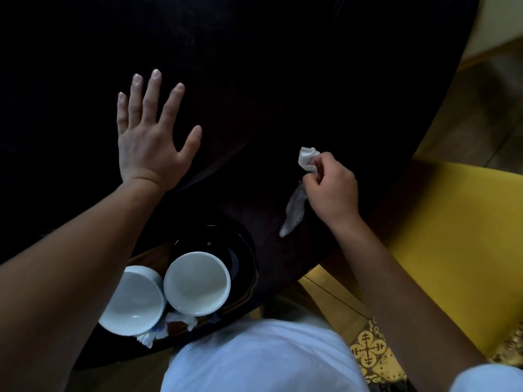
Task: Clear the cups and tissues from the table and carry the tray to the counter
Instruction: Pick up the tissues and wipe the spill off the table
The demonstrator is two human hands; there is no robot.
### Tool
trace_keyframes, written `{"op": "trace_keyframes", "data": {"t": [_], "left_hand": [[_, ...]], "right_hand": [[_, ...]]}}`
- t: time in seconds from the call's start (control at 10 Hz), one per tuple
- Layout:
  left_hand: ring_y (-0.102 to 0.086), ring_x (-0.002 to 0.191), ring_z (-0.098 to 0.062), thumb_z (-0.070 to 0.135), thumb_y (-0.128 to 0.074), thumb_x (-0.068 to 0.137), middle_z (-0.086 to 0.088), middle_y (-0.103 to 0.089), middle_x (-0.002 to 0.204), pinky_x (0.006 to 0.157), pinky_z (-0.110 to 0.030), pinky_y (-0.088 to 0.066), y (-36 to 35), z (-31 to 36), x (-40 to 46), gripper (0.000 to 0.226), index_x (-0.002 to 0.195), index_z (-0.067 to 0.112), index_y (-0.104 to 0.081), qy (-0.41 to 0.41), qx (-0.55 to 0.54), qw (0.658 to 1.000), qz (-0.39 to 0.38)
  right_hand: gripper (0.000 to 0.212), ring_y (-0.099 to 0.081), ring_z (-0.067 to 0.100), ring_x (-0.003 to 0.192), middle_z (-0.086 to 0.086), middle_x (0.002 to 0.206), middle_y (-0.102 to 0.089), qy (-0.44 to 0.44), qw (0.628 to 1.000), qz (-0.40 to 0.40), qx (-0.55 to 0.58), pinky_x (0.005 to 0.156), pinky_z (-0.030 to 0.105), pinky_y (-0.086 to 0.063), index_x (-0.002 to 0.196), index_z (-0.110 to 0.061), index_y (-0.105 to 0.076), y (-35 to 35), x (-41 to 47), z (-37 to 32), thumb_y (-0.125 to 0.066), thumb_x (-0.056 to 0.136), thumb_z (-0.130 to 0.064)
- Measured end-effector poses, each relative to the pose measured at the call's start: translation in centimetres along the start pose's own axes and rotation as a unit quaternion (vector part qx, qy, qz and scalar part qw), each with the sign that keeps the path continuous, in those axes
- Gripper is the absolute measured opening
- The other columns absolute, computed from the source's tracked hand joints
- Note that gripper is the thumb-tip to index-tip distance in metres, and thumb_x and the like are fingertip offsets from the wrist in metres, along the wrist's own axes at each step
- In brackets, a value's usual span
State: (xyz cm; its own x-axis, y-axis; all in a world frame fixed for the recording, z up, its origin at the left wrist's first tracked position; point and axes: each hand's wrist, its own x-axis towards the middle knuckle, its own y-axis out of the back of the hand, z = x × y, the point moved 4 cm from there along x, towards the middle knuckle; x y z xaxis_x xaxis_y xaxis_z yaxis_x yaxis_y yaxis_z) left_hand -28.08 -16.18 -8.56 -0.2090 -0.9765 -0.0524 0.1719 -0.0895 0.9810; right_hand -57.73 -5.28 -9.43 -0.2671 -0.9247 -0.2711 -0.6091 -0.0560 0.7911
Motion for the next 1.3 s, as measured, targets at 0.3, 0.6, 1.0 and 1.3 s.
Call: {"op": "trace_keyframes", "data": {"t": [0.3,0.6,1.0,1.3], "left_hand": [[-0.002,0.158,-0.031,0.058,-0.039,0.101,-0.006,-0.008,0.172,0.127,-0.05,0.0,0.1,-0.1,0.0,0.069,0.161,0.027,-0.025,0.001,0.0,1.0,-0.006],[-0.002,0.158,-0.032,0.057,-0.04,0.102,-0.007,-0.009,0.172,0.127,-0.05,0.0,0.1,0.1,0.1,0.069,0.161,0.027,-0.025,0.001,0.0,1.0,-0.004],[-0.003,0.158,-0.032,0.058,-0.04,0.102,-0.007,-0.009,0.172,0.127,-0.049,0.001,0.1,0.0,0.0,0.069,0.161,0.026,-0.025,-0.002,-0.001,1.0,0.0],[-0.004,0.158,-0.032,0.058,-0.039,0.102,-0.007,-0.01,0.172,0.127,-0.05,0.0,0.1,0.1,0.0,0.069,0.161,0.026,-0.026,-0.004,0.003,1.0,0.002]], "right_hand": [[0.005,-0.055,0.012,0.062,-0.005,0.071,-0.057,0.035,0.997,-0.071,0.015,0.051,0.025,-0.039,0.086,-0.018,-0.059,0.7,-2.8,0.6,-0.062,0.091,-0.02],[0.008,-0.05,0.014,0.048,0.006,0.058,-0.057,-0.195,0.948,-0.115,0.222,0.043,0.032,-0.038,0.088,-0.011,-0.056,-0.8,-9.3,2.7,-0.057,0.092,-0.004],[0.032,-0.061,0.011,0.069,-0.01,0.08,-0.061,-0.052,0.987,-0.147,0.023,0.061,0.032,-0.053,0.115,-0.026,-0.059,-0.6,-9.6,3.1,-0.067,0.085,-0.018],[0.018,-0.058,0.009,0.064,-0.01,0.073,-0.061,0.012,0.992,-0.121,-0.042,0.056,0.032,-0.051,0.084,-0.022,-0.057,-0.3,-9.2,3.5,-0.072,0.084,-0.012]]}}
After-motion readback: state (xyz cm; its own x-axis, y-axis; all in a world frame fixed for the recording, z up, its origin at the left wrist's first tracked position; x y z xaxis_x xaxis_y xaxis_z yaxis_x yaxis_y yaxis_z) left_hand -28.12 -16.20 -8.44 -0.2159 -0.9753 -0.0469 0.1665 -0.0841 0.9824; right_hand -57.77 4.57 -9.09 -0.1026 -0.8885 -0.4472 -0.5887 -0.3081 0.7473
